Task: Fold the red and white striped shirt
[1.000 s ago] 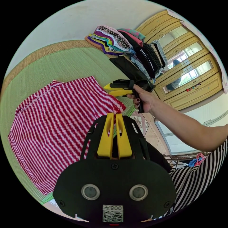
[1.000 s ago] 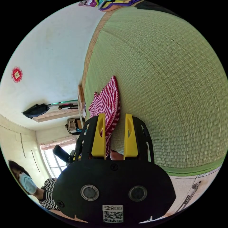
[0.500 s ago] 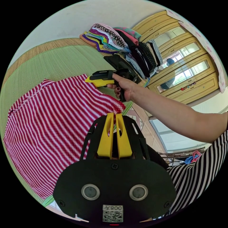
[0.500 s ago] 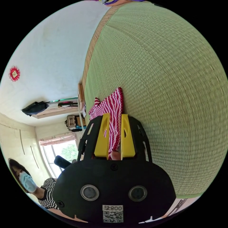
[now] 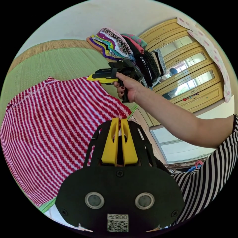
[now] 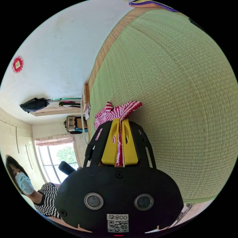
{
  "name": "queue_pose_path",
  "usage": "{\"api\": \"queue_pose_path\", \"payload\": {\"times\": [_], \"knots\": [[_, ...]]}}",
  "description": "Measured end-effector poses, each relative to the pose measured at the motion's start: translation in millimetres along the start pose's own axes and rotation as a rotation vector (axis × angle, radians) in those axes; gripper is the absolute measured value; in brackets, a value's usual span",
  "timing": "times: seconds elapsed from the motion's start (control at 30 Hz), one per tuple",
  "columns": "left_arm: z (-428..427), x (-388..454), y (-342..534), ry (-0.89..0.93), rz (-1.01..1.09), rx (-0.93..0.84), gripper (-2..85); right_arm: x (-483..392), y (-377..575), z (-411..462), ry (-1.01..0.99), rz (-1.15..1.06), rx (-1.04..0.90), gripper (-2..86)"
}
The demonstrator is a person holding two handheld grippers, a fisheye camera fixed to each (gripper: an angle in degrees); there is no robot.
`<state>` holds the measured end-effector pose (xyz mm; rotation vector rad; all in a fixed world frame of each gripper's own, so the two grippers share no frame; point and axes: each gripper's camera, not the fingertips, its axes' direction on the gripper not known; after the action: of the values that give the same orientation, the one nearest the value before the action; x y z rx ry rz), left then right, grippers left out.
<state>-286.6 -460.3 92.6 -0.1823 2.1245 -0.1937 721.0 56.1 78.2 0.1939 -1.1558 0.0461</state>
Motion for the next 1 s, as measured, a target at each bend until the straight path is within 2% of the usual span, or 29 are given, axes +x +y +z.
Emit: {"api": "queue_pose_path", "payload": {"times": [0.5, 0.77, 1.0], "knots": [[-180, -73, 107, 0.101, -0.135, 0.279, 0.8, -133, 25, 104, 0.070, -0.221, 0.051, 1.0], [-289, -146, 215, 0.122, -0.355, 0.449, 0.9, -215, 47, 221, 0.169, -0.382, -0.005, 0.9], [-347, -194, 287, 0.148, -0.521, 0.539, 1.0, -257, 55, 338, 0.258, -0.462, -0.112, 0.9]]}}
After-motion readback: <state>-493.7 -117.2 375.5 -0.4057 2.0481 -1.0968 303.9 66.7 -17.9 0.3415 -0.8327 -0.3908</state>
